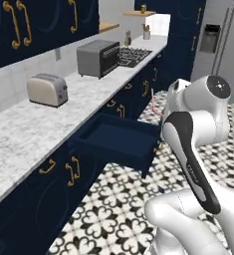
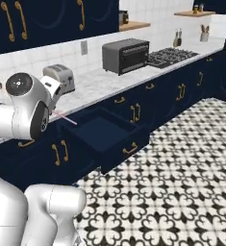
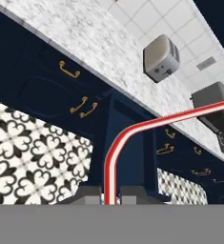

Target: Take a straw from the drawer in front and place it inside the glass cup on the dining counter.

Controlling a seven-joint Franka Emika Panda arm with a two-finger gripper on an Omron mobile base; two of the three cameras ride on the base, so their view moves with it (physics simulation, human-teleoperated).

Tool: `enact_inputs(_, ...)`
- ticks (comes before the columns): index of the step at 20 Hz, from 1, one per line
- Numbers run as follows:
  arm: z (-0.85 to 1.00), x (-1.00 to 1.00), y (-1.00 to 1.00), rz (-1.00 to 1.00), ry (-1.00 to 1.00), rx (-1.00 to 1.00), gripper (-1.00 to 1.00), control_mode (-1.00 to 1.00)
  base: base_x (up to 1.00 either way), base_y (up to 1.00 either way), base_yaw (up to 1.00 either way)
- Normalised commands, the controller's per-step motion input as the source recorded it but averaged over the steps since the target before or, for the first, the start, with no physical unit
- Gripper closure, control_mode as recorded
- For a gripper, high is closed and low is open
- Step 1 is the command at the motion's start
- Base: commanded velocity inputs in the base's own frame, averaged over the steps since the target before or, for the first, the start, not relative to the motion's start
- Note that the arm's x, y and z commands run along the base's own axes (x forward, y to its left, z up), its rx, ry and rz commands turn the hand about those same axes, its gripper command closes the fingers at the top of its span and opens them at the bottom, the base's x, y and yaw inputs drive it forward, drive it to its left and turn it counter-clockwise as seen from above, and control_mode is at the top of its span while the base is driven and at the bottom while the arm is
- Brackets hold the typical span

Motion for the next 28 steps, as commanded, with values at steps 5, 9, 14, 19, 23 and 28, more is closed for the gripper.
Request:
enact_inputs(5, 0.0, 0.0, 0.0, 0.0, 0.0, 0.0, 1.0, 1.0, -0.48, -0.11, -0.77)
enact_inputs(9, 0.0, 0.0, 0.0, 0.0, 0.0, 0.0, 1.0, 1.0, -0.58, -0.01, -0.75)
enact_inputs(14, 0.0, 0.0, 0.0, 0.0, 0.0, 0.0, 1.0, 1.0, -0.57, -0.07, -0.7)
enact_inputs(19, 0.0, 0.0, 0.0, 0.0, 0.0, 0.0, 1.0, 1.0, -0.35, -0.08, -0.64)
enact_inputs(23, 0.0, 0.0, 0.0, 0.0, 0.0, 0.0, 1.0, 1.0, -0.18, 0.0, -0.55)
enact_inputs(28, 0.0, 0.0, 0.0, 0.0, 0.0, 0.0, 1.0, 1.0, -0.06, 0.0, -0.52)
